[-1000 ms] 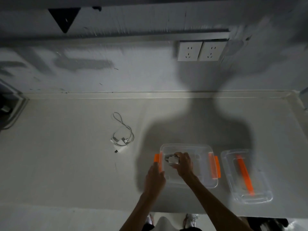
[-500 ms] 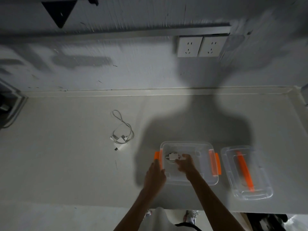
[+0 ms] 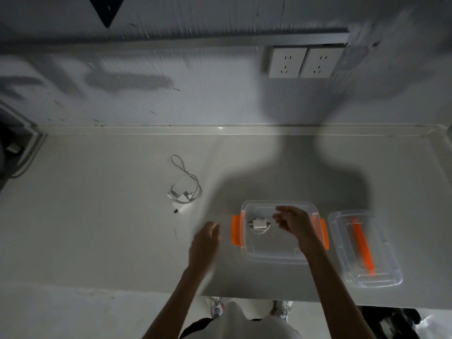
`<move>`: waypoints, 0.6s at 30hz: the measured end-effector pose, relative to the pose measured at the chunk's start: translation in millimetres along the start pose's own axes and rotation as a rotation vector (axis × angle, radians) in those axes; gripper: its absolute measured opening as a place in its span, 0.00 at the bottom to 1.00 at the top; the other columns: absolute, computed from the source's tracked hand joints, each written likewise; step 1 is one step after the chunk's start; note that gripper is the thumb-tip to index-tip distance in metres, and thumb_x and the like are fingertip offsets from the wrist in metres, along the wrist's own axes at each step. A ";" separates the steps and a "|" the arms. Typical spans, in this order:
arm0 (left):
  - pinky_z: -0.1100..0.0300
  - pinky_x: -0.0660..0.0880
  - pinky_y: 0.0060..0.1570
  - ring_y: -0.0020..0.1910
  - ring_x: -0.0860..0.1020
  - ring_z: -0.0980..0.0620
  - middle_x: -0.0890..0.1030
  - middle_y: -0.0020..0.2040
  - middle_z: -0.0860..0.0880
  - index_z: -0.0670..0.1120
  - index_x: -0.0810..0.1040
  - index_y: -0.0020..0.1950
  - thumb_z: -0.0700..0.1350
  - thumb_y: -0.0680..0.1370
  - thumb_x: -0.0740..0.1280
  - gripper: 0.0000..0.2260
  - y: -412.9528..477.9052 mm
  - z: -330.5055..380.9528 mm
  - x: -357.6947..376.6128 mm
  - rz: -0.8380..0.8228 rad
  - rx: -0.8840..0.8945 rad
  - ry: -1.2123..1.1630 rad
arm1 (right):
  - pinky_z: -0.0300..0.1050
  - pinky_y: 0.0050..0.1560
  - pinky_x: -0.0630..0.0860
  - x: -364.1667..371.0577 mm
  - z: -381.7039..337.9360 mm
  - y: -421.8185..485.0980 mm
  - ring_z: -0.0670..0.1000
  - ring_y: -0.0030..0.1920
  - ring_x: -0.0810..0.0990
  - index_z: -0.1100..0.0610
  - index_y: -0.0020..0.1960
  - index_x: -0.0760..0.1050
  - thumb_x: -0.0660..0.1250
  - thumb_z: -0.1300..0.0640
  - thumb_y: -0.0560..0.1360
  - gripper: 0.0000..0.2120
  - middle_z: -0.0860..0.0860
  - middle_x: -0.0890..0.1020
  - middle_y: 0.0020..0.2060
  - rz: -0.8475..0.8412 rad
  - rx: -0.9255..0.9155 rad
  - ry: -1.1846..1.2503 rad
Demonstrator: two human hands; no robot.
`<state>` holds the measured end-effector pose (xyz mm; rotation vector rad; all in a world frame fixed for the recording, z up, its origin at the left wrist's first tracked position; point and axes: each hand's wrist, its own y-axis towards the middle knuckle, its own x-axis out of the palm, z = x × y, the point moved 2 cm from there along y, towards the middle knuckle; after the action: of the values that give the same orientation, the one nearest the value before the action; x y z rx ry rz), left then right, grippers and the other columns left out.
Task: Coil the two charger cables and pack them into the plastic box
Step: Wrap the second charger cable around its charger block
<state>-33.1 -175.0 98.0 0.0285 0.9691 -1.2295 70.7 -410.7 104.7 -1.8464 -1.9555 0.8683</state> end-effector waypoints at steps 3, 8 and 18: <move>0.51 0.76 0.53 0.53 0.80 0.41 0.82 0.53 0.44 0.48 0.77 0.56 0.51 0.79 0.58 0.12 25.5 -30.4 -45.4 0.112 -0.076 0.011 | 0.42 0.40 0.75 24.5 -47.7 -3.8 0.51 0.37 0.79 0.57 0.49 0.79 0.58 0.69 0.77 0.13 0.54 0.83 0.36 0.080 -0.177 -0.017; 0.47 0.73 0.54 0.59 0.75 0.37 0.77 0.59 0.39 0.42 0.74 0.62 0.42 0.78 0.62 0.13 94.4 -56.3 -84.1 0.223 0.091 0.252 | 0.49 0.48 0.76 145.6 -96.0 17.9 0.58 0.43 0.83 0.60 0.44 0.81 0.60 0.59 0.73 0.11 0.62 0.85 0.41 -0.082 -0.470 -0.404; 0.43 0.77 0.52 0.61 0.75 0.30 0.79 0.63 0.38 0.39 0.72 0.69 0.43 0.68 0.75 0.30 166.3 -106.5 -47.7 0.046 0.325 0.544 | 0.52 0.64 0.72 307.1 -8.4 67.1 0.59 0.69 0.68 0.55 0.66 0.67 0.69 0.66 0.66 0.29 0.56 0.74 0.65 -0.345 -0.472 -1.240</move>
<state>34.7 -20.4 -15.1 0.6657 1.2115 -1.3545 92.4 -110.0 15.4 -1.0457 -3.2818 1.7924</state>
